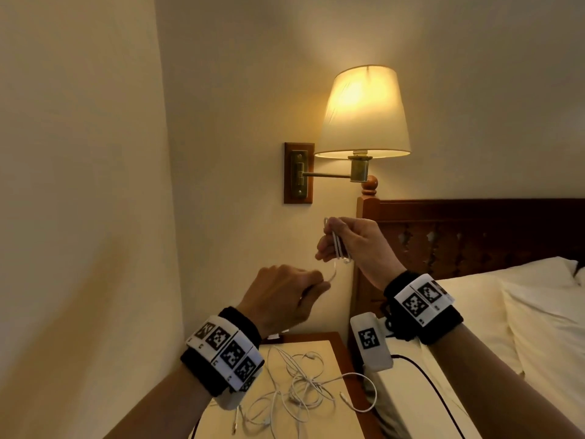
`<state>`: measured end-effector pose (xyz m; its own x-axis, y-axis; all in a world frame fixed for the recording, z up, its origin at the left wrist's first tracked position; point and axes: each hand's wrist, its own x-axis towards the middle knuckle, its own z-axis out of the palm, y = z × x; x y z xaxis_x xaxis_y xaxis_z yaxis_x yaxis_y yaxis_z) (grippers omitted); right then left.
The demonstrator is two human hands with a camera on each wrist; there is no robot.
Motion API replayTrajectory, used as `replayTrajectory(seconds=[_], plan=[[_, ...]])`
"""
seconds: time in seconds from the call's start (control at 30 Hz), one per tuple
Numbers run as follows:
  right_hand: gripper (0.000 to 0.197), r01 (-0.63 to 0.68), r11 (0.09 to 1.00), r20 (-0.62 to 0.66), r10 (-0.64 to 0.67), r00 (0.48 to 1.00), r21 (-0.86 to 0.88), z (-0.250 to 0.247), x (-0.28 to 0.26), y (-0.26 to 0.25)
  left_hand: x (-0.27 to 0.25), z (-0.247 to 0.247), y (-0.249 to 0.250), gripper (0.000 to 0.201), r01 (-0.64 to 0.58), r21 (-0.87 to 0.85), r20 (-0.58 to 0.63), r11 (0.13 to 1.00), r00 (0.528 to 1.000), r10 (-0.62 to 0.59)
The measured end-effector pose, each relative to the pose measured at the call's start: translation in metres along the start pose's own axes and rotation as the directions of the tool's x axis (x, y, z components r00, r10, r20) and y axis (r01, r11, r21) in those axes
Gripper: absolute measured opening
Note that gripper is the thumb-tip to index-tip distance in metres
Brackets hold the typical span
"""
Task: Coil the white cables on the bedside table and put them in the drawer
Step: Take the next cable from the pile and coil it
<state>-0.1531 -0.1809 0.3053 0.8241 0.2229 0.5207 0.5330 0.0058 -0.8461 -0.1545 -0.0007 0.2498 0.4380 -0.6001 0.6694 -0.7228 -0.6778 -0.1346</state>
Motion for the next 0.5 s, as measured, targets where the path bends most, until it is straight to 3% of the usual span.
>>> replayTrajectory(seconds=[0.1, 0.2, 0.37, 0.5], plan=[[0.032, 0.038, 0.973, 0.045, -0.029, 0.999, -0.226, 0.004, -0.004, 0.003, 0.013, -0.016, -0.001, 0.036, -0.057, 0.052, -0.168, 0.997, 0.984, 0.065], [0.039, 0.055, 0.971, 0.099, -0.033, 0.995, -0.233, 0.006, -0.006, 0.006, 0.025, -0.025, -0.008, 0.035, -0.038, 0.117, -0.265, 0.992, 0.962, 0.068], [0.037, -0.093, 0.995, 0.141, 0.088, 0.986, 0.031, 0.005, -0.007, 0.003, 0.038, -0.026, -0.022, 0.036, 0.066, 0.041, -0.356, 0.997, 0.933, -0.047], [0.035, -0.23, 0.928, 0.259, 0.155, 0.953, 0.291, 0.001, -0.008, -0.003, 0.045, -0.029, -0.024, 0.043, 0.083, -0.065, -0.373, 0.994, 0.922, -0.101]])
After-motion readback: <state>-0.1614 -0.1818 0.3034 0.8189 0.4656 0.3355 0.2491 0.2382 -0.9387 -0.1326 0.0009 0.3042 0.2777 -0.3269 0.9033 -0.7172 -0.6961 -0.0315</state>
